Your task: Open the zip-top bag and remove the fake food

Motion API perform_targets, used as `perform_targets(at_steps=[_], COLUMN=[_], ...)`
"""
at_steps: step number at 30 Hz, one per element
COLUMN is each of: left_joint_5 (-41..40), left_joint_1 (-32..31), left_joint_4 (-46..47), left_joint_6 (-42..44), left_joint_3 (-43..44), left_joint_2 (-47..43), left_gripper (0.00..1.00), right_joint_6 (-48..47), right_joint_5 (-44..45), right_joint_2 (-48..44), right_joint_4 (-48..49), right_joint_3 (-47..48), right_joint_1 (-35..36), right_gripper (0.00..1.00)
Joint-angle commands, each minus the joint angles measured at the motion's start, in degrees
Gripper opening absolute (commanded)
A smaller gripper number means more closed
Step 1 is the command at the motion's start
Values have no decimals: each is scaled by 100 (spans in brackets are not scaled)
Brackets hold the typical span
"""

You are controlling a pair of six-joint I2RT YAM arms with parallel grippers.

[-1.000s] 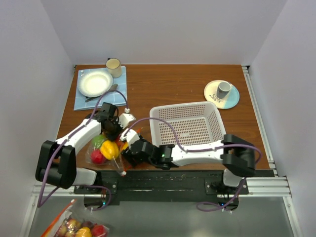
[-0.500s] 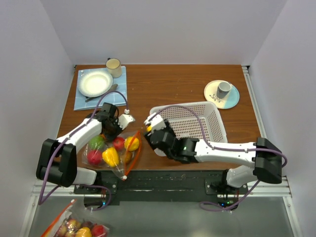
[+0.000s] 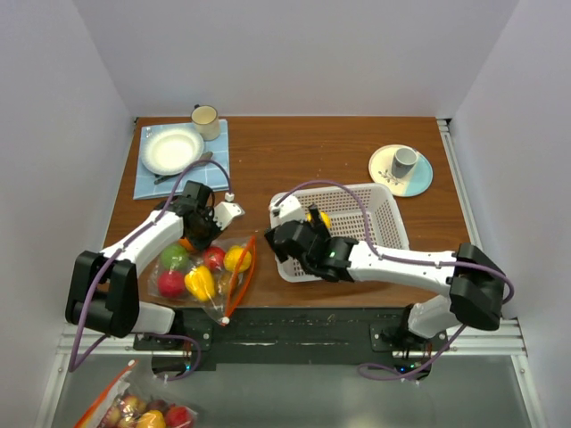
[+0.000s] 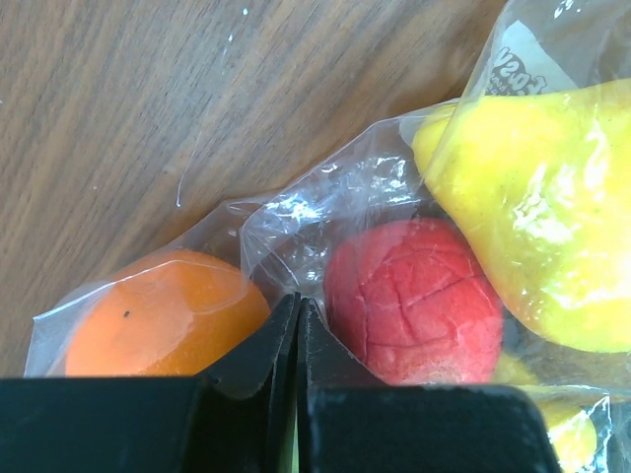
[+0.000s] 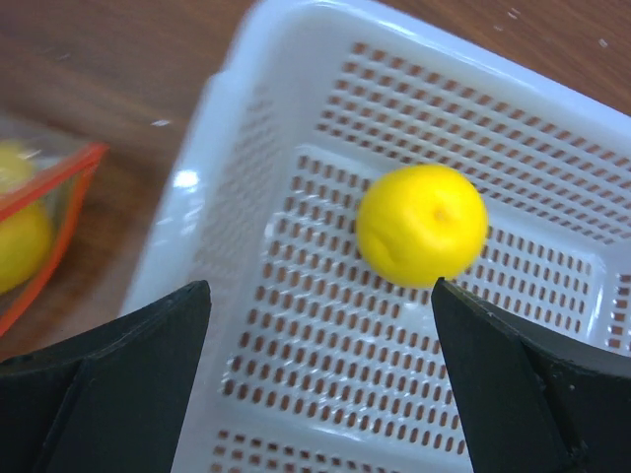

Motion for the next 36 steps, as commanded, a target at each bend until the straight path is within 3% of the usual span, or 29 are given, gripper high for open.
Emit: perform_targets(at_steps=[1,6,9,18,20,26,36], left_joint_5=[45,1,-52,-157,-175,-166,-87], left_joint_1=[-9,-9,-9,-9,-9,-9,-9], left_joint_4=[13,66,110,101,110,162,171], left_joint_6=[-41,-33,-15,29,55,73,91], left_joint_3=[52,-44,-115,-123,-124,-176,-106], left_joint_2=[-73,-82,-91,-109,-100,-30,146], left_gripper=[6,6,6,5,5,5,5], right_joint_6=[-388,-107,-71,-528,-650,-888,-968], right_joint_5=[-98,-476,-634,-811,-749,-1003,-1644], right_joint_2=[110,568,822,1929,2114,2545,3037], right_joint_4=[106,288,754,1828,1837,2355,2452], right_joint_3=[584,717,515,715,900,1111,1700], right_joint_1=[771,1333,1527,1571,1580,1466,983], right_gripper=[97,65,59,74,84,97,99])
